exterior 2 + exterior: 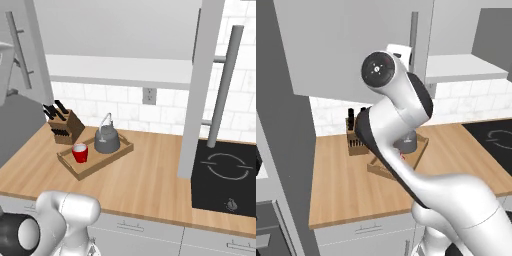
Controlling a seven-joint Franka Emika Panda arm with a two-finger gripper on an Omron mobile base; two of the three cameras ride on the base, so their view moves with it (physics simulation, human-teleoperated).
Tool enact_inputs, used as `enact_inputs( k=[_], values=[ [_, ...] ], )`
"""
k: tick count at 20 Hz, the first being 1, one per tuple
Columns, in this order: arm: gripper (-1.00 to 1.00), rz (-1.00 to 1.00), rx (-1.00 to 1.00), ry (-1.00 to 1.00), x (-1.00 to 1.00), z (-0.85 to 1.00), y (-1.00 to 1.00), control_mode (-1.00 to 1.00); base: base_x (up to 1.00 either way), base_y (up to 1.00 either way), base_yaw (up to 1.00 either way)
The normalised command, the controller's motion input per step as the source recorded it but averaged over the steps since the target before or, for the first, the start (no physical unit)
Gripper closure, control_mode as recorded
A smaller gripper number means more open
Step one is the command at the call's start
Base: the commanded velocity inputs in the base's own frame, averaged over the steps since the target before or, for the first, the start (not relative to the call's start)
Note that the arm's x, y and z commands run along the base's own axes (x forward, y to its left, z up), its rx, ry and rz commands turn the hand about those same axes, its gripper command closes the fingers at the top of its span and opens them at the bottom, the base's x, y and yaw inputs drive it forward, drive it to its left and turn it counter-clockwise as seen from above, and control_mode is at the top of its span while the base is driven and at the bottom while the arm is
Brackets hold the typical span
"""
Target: Pick the kettle from the counter and place it on the tray. Then pick the mug from the cabinet and place it on the tray. Then close the cabinet doors.
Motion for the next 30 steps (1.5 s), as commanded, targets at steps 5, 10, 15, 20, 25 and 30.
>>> enact_inputs(
  k=[5, 10, 15, 20, 25, 30],
  values=[
    [-1.0, 0.21, 0.0, 0.0, 0.54, -0.02, -0.19, -1.0, 0.0, 0.0, 0.0],
    [-1.0, 0.23, 0.0, 0.0, 0.51, 0.0, -0.01, -1.0, 0.0, 0.0, 0.0],
    [-1.0, 0.24, 0.0, 0.01, 0.77, -0.04, 0.0, -1.0, 0.0, 0.0, 0.0],
    [-1.0, 0.24, 0.0, 0.04, 0.73, -0.16, 0.0, -1.0, 0.0, 0.0, 0.0],
    [-1.0, 0.24, 0.0, 0.05, 0.67, -0.13, 0.03, -1.0, 0.0, 0.0, 0.0],
    [-1.0, 0.22, -0.04, 0.08, 0.58, -0.14, 0.13, -1.0, 0.0, 0.0, 0.0]
  ],
)
